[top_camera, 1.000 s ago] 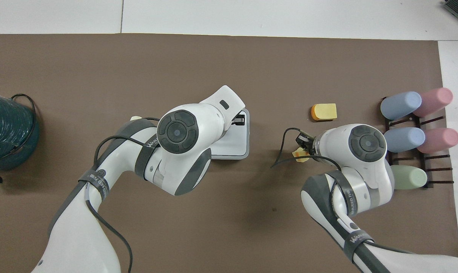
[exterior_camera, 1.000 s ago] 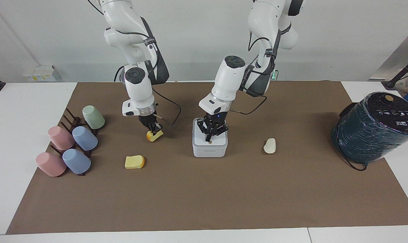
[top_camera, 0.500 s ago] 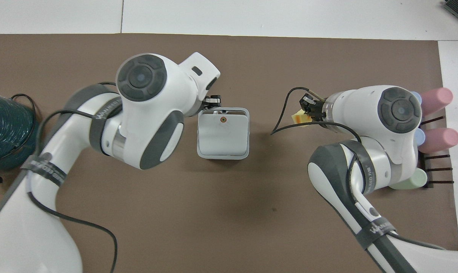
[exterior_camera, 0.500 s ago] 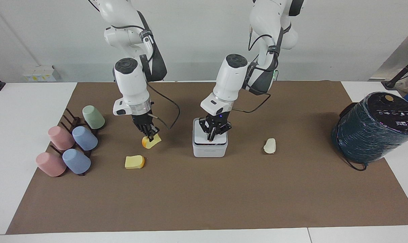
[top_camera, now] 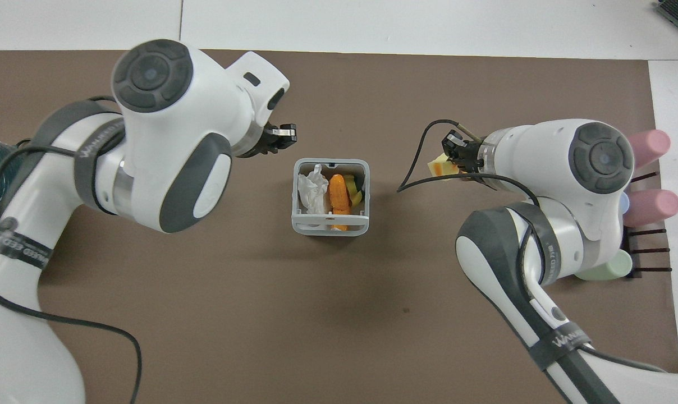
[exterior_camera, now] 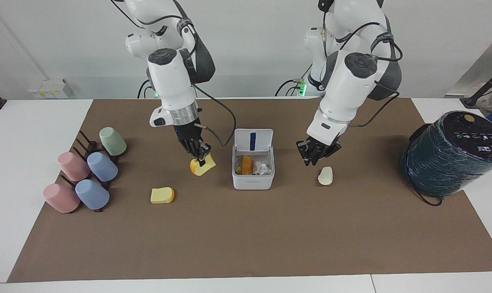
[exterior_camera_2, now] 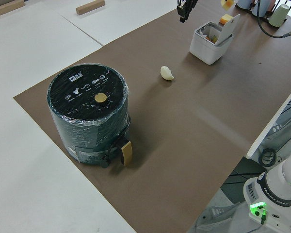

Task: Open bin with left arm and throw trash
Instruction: 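Drop the orange piece into the bin while the left gripper reaches the cream piece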

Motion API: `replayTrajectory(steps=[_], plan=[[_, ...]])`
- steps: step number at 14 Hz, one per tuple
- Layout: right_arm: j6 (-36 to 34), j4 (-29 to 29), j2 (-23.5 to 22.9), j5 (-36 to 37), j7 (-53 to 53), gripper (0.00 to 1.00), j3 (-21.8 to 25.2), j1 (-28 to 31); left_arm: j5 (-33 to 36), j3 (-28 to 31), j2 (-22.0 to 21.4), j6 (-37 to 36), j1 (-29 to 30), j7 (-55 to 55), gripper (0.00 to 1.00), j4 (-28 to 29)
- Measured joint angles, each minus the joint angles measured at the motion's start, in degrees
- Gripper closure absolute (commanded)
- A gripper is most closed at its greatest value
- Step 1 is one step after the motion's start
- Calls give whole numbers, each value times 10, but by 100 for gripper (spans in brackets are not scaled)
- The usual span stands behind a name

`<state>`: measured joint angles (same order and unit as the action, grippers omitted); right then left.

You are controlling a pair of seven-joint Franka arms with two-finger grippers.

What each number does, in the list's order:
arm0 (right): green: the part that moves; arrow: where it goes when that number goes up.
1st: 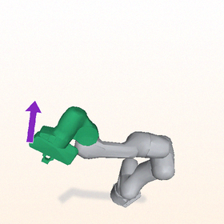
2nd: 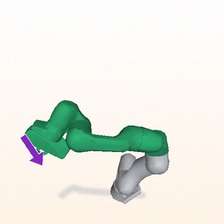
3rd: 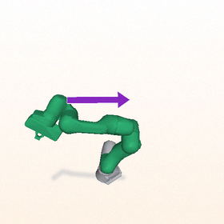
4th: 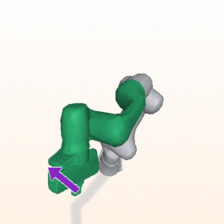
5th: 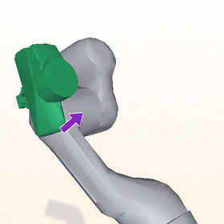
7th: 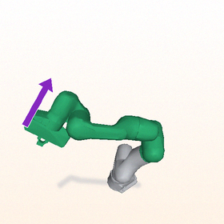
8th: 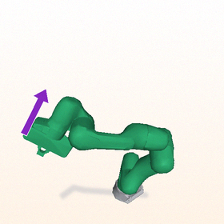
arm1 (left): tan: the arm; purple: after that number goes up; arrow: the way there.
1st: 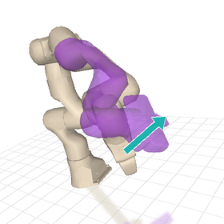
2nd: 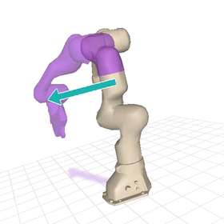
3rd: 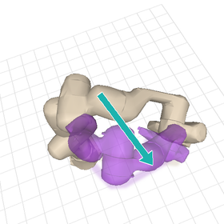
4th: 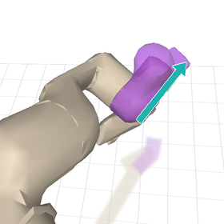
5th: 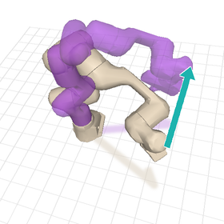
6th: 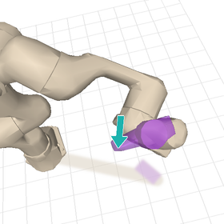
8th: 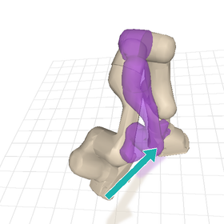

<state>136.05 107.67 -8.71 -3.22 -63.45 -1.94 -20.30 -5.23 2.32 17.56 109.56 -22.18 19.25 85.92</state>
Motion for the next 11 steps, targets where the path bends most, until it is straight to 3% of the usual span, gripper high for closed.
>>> replayTrajectory(steps=[1, 5, 6, 7, 8, 11], plan=[[17, -1, -10, 0, -26, 100, -1, -16, 0, 0, -3, 8, 7, -16, 0, 15], [53, -12, -46, 1, -91, 98, -1, -66, 0, 2, -35, 114, 27, -80, 0, 133], [53, -13, -50, 1, -103, 70, -2, -76, 0, 2, -45, 137, 33, -101, 0, 163], [53, -13, -53, 1, -115, 27, -2, -86, 0, 2, -54, 155, 39, -114, 0, 188], [53, -13, -55, 1, -124, 0, -2, -94, 0, 2, -62, 170, 46, -124, 0, 207], [45, -13, -60, 1, -130, 0, -2, -103, 0, 2, -72, 217, 55, -154, 0, 253]])
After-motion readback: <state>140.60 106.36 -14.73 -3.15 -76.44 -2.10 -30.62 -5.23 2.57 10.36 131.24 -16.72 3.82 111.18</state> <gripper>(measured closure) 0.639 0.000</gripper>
